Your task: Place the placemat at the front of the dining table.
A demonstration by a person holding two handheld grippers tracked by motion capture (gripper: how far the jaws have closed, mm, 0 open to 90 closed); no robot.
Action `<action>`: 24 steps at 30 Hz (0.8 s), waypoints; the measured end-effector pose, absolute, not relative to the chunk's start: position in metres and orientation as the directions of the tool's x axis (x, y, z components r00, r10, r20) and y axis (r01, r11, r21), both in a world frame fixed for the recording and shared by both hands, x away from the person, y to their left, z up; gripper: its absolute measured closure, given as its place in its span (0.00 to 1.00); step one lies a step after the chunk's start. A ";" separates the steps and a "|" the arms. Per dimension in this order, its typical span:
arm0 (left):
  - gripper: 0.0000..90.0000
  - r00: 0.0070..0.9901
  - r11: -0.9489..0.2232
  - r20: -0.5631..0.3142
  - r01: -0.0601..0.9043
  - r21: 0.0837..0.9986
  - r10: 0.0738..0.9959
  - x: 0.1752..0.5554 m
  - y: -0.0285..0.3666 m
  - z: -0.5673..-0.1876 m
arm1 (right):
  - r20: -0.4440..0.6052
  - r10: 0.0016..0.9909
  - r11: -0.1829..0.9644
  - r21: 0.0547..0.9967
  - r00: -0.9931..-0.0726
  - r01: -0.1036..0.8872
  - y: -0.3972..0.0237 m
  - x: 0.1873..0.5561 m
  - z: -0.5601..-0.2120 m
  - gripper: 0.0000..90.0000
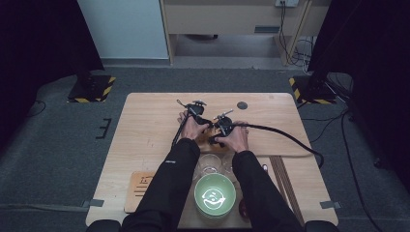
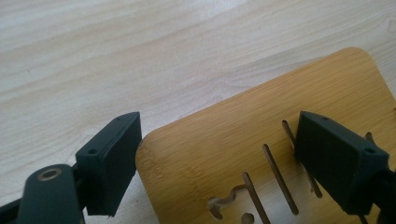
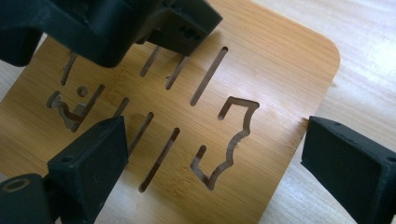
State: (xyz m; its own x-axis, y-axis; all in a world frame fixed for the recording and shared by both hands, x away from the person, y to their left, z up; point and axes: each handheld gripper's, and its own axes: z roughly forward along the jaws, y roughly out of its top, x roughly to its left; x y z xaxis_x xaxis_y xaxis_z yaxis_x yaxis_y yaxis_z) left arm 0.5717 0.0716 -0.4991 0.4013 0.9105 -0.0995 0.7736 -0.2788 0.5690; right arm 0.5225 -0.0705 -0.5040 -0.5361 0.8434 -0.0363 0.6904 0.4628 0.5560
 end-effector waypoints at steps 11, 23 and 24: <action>0.17 0.398 -0.279 -0.107 0.787 0.550 0.911 0.572 0.068 -0.508 | 0.005 0.849 0.441 0.545 -0.529 0.713 -0.075 0.523 -0.512 0.09; 0.17 0.384 -0.269 -0.119 0.806 0.527 0.916 0.574 0.069 -0.515 | 0.000 0.843 0.459 0.525 -0.538 0.717 -0.074 0.523 -0.516 0.12; 0.17 0.381 -0.268 -0.118 0.808 0.525 0.917 0.574 0.069 -0.515 | 0.000 0.843 0.458 0.524 -0.538 0.718 -0.074 0.523 -0.516 0.12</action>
